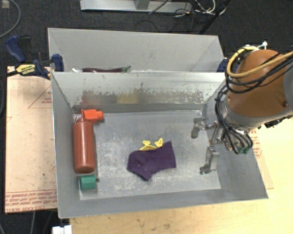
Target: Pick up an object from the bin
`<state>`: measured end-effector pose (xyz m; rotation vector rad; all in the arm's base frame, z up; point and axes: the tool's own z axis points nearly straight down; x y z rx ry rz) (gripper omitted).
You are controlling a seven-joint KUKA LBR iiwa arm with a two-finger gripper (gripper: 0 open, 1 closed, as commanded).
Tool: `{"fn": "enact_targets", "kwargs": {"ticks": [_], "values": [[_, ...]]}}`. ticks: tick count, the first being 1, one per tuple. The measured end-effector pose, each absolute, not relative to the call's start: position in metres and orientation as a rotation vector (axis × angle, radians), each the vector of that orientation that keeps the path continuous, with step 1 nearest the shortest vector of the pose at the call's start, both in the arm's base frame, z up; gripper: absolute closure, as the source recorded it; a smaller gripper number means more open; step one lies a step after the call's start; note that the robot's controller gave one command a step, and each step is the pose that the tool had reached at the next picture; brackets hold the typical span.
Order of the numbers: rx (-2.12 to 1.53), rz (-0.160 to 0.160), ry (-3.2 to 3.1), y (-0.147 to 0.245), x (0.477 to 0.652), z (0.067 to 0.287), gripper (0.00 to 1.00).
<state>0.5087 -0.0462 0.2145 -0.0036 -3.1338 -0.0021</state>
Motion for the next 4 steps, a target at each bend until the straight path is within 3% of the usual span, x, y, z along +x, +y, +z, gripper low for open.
{"fn": "enact_targets", "kwargs": {"ticks": [1, 2, 3, 4], "values": [[-0.001, -0.001, -3.142, -0.046, 0.510, 0.219, 0.00], [0.082, 0.000, -3.139, -0.019, 0.550, 0.221, 0.00], [0.188, -0.002, -3.143, 0.000, 0.552, 0.178, 0.00], [0.448, -0.002, -3.112, 0.016, 0.542, 0.117, 0.00]]}}
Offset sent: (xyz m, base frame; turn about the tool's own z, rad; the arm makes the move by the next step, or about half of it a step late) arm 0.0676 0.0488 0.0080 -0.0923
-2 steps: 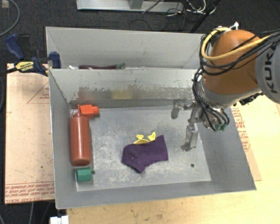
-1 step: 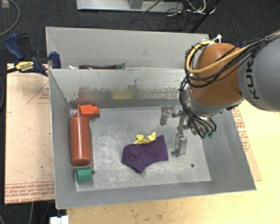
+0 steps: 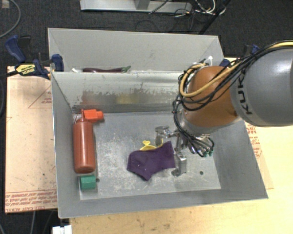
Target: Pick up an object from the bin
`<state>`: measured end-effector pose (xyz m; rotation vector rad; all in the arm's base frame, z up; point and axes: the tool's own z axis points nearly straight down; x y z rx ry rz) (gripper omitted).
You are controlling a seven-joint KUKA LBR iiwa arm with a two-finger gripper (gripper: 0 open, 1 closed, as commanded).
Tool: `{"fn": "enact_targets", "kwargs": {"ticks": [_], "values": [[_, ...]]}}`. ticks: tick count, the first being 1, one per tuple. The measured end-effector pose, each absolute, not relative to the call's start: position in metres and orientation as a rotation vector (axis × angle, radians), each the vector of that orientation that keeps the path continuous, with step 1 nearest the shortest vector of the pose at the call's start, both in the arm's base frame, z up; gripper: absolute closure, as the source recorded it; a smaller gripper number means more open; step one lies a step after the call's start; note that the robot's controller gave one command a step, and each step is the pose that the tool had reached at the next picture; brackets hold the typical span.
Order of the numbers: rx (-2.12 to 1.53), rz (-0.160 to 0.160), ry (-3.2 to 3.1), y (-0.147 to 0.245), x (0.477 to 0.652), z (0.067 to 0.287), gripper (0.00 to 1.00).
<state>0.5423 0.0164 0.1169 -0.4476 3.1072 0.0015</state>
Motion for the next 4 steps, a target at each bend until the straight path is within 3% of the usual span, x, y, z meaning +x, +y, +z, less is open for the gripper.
{"fn": "enact_targets", "kwargs": {"ticks": [1, 2, 3, 4], "values": [[-0.855, -0.003, 3.002, 0.017, 0.586, 0.074, 1.00], [-0.855, -0.002, 3.002, 0.017, 0.586, 0.074, 1.00], [-0.861, -0.001, 2.996, 0.014, 0.585, 0.184, 1.00], [-0.861, -0.001, 2.996, 0.014, 0.585, 0.184, 1.00]]}}
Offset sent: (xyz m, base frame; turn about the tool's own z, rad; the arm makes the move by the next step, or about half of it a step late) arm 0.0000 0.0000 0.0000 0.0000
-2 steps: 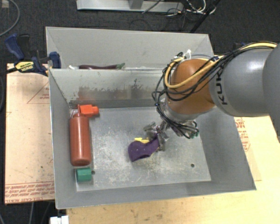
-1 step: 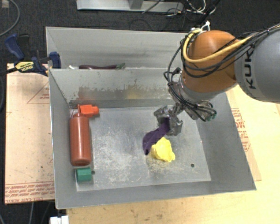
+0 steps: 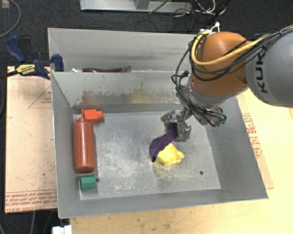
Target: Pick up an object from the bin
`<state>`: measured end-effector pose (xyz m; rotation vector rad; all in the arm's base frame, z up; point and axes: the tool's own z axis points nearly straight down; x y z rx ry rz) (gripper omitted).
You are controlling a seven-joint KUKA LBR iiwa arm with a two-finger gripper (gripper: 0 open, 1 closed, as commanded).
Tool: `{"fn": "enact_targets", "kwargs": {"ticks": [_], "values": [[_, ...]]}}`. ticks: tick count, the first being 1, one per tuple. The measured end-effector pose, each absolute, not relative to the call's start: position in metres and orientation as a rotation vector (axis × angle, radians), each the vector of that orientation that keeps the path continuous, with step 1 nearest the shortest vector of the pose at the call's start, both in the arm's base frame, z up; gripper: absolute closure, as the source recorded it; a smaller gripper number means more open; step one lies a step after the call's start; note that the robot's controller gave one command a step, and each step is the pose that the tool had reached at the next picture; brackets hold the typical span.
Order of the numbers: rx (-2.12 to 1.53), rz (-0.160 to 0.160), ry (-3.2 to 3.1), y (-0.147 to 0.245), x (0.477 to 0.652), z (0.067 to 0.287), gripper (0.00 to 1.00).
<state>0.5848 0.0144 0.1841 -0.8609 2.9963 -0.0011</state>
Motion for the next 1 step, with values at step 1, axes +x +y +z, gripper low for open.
{"fn": "enact_targets", "kwargs": {"ticks": [1], "values": [[-0.877, -0.002, 2.984, 0.0209, 0.6146, 0.3317, 1.00]]}}
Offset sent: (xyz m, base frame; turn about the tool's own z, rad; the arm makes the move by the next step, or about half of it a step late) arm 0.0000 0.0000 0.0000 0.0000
